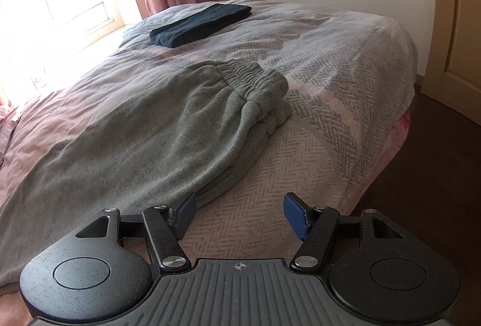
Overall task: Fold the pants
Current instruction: 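Grasp the cuff end with the left gripper and lift it toward the waistband, then grasp the sweatpants cuffs with the right gripper and lay them on the waistband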
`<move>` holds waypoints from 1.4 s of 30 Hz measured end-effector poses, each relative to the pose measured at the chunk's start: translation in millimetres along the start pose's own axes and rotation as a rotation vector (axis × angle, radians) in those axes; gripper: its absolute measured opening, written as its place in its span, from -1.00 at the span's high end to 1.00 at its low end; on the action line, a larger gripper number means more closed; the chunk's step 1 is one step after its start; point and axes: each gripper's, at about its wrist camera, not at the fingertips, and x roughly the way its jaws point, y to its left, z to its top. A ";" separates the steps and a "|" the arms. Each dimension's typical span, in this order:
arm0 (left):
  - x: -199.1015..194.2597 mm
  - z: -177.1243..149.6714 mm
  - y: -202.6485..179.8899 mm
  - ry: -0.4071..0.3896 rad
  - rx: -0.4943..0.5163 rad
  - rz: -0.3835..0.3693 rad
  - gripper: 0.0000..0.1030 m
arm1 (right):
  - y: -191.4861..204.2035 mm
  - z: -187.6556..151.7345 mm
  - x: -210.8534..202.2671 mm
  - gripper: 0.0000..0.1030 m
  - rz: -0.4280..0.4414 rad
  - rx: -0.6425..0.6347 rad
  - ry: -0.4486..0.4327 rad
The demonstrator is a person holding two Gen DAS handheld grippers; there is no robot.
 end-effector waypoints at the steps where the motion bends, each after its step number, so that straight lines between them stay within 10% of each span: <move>1: -4.3 4.8 -23.2 -0.014 0.043 -0.059 0.86 | -1.4 1.2 -0.6 -0.19 -0.001 0.007 -0.006; 7: -21.1 -42.6 -182.5 0.029 0.386 -0.379 0.84 | -3.3 3.7 -2.9 -0.19 0.018 0.026 -0.025; 10: 1.4 -104.5 -228.9 0.252 0.468 -0.529 0.68 | 0.7 3.2 -0.5 -0.19 0.035 0.011 -0.010; 13: 7.3 -140.4 -240.0 0.302 0.512 -0.500 0.66 | 10.3 4.6 -1.4 -0.19 0.065 -0.024 -0.014; 16: 4.5 -119.9 -224.8 0.337 0.407 -0.554 0.19 | 29.4 9.8 -3.5 -0.19 0.144 -0.061 -0.047; 20: -2.2 -93.0 -193.0 0.282 0.327 -0.534 0.16 | 63.2 16.8 9.2 -0.19 0.441 0.019 -0.019; 25: 8.2 -77.7 -146.4 0.305 0.194 -0.399 0.21 | 114.3 8.7 67.8 -0.13 0.767 0.209 0.231; 29: 16.1 -79.1 -114.8 0.345 0.094 -0.363 0.23 | 144.6 -7.8 110.5 0.08 0.765 0.279 0.404; 34: 20.6 -81.5 -96.2 0.365 0.038 -0.380 0.23 | 163.1 -14.5 127.3 0.29 0.717 0.286 0.399; 42: 36.3 -82.8 -87.6 0.377 0.006 -0.375 0.66 | 189.8 -21.1 69.1 0.63 0.673 0.030 0.101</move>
